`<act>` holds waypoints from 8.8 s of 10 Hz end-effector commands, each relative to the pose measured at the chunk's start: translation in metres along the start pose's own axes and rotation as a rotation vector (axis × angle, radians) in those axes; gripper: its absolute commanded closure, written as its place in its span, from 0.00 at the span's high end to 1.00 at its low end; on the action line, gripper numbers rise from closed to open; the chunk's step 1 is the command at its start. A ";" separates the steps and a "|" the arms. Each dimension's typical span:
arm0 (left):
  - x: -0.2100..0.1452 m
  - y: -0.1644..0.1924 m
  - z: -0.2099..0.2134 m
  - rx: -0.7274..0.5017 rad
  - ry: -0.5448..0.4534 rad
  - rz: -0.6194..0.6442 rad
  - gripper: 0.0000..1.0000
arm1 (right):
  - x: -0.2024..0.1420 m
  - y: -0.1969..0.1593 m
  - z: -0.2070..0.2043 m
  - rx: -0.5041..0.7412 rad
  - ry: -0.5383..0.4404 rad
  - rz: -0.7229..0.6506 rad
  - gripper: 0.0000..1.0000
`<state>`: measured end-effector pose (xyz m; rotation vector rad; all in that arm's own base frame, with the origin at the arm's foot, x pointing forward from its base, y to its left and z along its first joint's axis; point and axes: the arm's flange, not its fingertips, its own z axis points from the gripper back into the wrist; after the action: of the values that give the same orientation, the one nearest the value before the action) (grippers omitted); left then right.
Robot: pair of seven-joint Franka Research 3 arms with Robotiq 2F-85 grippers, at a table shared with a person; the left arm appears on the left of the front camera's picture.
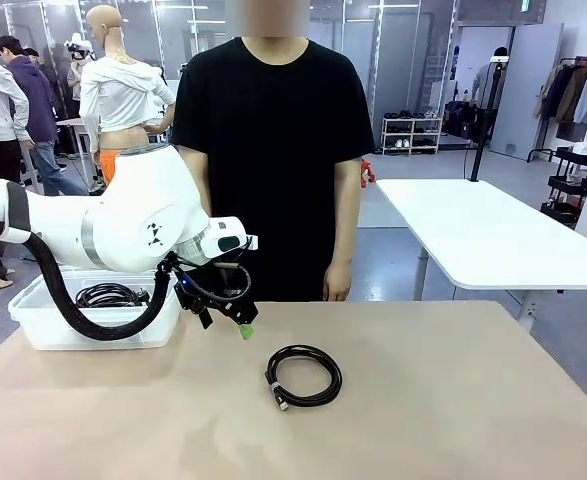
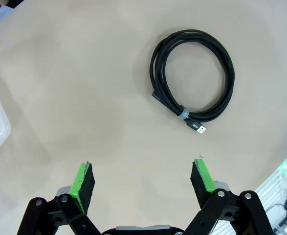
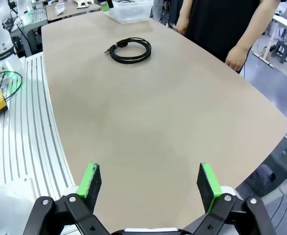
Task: Organize and store the cables.
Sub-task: Place the USB Extension Cable into the Organizing box.
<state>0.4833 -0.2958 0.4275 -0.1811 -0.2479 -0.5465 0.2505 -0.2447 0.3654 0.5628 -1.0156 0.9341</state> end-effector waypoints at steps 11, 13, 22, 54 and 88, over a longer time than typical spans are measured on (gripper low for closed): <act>0.010 -0.060 -0.069 0.135 0.126 0.313 1.00 | -0.001 0.000 0.004 0.003 -0.009 0.006 1.00; 0.023 -0.068 -0.087 0.135 0.138 0.411 1.00 | -0.001 0.000 0.004 0.003 -0.009 0.006 1.00; 0.045 -0.080 -0.127 0.230 0.220 0.592 1.00 | -0.001 0.000 0.004 0.003 -0.009 0.006 1.00; 0.030 0.031 0.078 0.164 -0.036 0.228 0.16 | -0.001 0.000 0.004 0.003 -0.009 0.006 1.00; -0.011 0.376 0.061 0.271 -0.102 0.341 1.00 | -0.001 0.000 0.004 0.003 -0.009 0.006 1.00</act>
<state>0.6602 0.0383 0.4444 0.0115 -0.3767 -0.1637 0.2495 -0.2459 0.3647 0.5642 -1.0152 0.9293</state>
